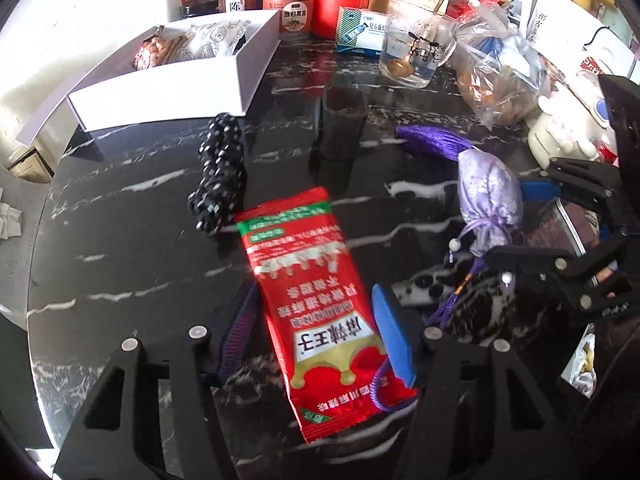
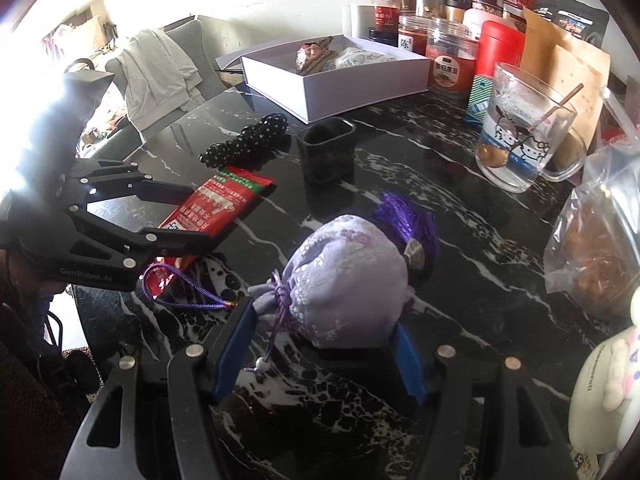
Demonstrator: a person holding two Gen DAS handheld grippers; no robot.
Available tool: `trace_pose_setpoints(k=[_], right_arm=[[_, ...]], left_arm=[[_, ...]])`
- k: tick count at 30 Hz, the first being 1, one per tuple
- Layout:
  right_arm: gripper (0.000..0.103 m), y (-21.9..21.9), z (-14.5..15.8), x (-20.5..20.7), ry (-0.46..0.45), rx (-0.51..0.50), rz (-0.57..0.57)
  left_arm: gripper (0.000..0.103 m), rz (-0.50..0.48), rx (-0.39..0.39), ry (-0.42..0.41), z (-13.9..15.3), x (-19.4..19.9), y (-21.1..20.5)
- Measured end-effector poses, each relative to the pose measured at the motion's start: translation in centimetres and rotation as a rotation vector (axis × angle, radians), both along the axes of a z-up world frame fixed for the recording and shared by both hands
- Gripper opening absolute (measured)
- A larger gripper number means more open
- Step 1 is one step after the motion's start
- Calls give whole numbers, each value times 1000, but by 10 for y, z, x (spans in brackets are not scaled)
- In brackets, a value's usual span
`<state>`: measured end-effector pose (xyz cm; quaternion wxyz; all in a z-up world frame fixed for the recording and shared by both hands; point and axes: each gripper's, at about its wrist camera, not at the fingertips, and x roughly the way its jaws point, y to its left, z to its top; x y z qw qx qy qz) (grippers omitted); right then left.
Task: Organize objects
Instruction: 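Close left gripper on the red packet while right gripper grasps the lavender sachet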
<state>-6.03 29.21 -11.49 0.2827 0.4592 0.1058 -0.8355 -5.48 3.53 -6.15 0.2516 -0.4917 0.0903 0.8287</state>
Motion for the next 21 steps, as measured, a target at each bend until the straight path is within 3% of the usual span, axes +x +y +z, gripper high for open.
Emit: trace_pose_setpoints(k=[6, 11, 13, 21], right_arm=[[67, -13, -10, 0, -26, 11, 25], [72, -17, -11, -2, -27, 17, 27], [78, -20, -12, -2, -17, 41, 28], [79, -24, -18, -5, -9, 35, 25]], left_arm=[[58, 24, 1, 33, -1, 7, -11], [74, 15, -52, 71, -5, 10, -3], [75, 20, -51, 73, -5, 9, -2], [73, 30, -49, 72, -6, 5, -1]])
